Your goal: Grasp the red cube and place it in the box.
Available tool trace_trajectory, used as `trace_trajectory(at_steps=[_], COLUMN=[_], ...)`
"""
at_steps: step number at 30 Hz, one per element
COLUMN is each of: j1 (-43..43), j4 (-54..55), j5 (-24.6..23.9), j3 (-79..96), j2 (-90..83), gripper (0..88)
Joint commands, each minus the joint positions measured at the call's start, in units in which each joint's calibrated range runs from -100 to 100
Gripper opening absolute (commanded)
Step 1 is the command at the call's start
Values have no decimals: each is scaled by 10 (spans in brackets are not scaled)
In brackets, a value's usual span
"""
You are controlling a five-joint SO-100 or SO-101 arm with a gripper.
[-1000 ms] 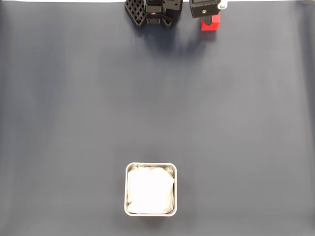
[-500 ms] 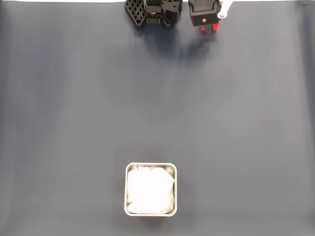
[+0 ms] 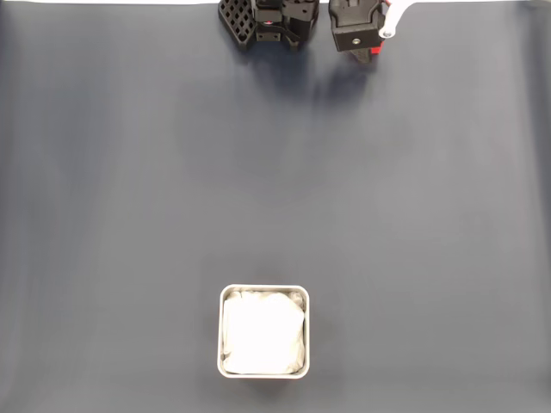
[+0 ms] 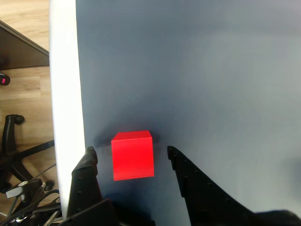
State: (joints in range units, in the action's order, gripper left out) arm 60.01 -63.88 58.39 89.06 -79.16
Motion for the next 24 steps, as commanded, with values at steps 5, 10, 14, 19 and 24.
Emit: trace_trajectory(at_steps=[5, 10, 14, 19, 24], j1=[17, 18, 21, 26, 26], j4=[32, 43, 47, 47, 47], j5=[-3, 0, -1, -4, -5], j3=[13, 24, 32, 36, 39], j2=[17, 18, 19, 19, 19], gripper=[361, 361, 361, 361, 361])
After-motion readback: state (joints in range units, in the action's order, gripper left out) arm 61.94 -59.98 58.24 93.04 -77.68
